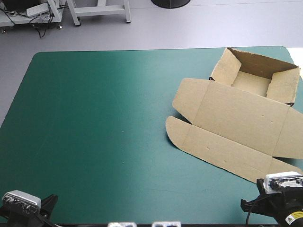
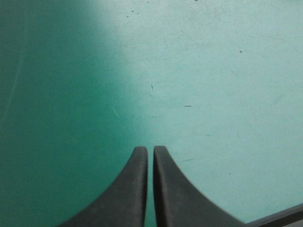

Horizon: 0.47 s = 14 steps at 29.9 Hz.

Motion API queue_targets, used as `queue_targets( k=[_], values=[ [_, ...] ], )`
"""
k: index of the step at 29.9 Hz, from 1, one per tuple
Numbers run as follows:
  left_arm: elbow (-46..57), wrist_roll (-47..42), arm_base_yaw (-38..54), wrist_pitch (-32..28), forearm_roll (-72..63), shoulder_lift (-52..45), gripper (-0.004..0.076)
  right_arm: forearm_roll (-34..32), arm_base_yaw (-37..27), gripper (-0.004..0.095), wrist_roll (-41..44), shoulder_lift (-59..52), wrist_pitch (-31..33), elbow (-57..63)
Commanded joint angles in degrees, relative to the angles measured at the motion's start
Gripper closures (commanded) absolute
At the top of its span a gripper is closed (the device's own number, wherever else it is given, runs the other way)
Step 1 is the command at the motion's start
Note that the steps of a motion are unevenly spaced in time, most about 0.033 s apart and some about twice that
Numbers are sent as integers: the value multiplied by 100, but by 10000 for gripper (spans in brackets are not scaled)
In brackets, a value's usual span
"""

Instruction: Fold the box

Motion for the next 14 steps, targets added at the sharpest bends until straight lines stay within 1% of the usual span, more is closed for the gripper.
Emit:
queue_targets(
  k=[1, 9, 11, 14],
  values=[
    [-107, -68, -30, -358, -74, 93, 701, 65, 15, 909, -65, 87, -388, -47],
    [-107, -68, -30, -358, -74, 93, 701, 65, 15, 909, -25, 87, -355, -47],
    [-107, -68, -30, -358, -74, 93, 701, 107, 15, 909, 164, 87, -260, -47],
    [-107, -68, -30, -358, -74, 93, 700, 106, 15, 909, 199, 87, -241, -47]
  ],
)
